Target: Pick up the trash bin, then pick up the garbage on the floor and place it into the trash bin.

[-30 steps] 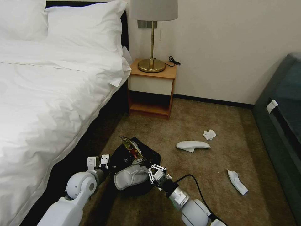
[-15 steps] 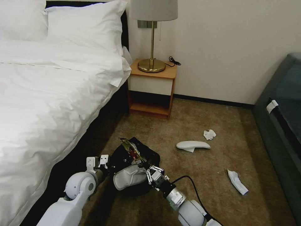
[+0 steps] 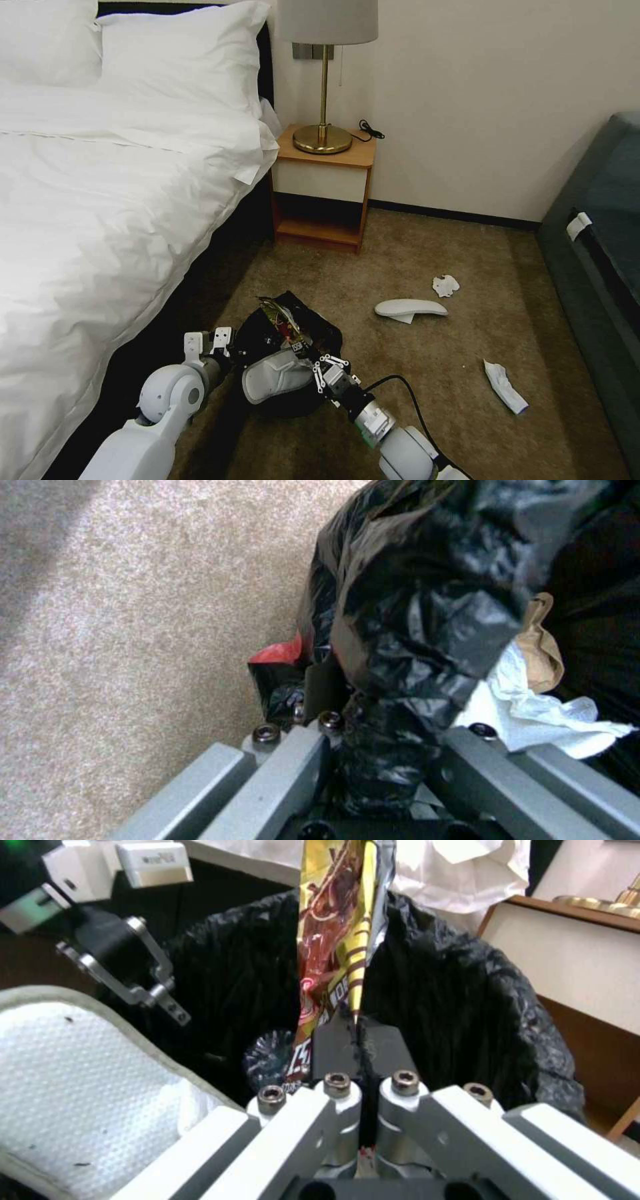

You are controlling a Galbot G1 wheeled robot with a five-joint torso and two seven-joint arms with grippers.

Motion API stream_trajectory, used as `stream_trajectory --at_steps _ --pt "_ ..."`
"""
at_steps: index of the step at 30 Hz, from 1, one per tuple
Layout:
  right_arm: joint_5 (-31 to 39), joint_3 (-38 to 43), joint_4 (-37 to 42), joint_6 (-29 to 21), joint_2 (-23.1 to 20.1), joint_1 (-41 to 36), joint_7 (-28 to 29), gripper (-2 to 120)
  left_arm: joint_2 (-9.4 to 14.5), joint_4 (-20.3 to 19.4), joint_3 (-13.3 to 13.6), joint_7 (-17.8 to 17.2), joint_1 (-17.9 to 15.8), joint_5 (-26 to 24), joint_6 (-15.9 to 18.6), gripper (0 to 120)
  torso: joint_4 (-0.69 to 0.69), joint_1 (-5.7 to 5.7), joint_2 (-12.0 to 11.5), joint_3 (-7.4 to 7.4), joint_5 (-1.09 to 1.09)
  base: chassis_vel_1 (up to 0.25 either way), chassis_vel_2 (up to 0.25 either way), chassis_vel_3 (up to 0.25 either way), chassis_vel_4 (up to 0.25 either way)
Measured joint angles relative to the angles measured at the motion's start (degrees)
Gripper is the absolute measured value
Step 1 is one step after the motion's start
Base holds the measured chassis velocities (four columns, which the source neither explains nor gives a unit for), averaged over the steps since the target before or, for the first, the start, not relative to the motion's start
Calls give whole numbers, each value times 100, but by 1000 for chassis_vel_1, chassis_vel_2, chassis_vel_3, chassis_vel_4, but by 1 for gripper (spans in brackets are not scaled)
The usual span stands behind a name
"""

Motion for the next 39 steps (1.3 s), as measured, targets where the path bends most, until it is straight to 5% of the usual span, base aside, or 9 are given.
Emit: stream_trajectory --at_steps 20,39 --pt "-2 12 -123 26 35 77 36 0 25 -69 -5 35 30 20 -1 0 0 0 0 0 0 0 0 0 0" --pt "20 28 -119 -58 67 149 83 65 31 6 -10 58 -8 48 -3 0 0 0 0 0 0 0 0 0 0"
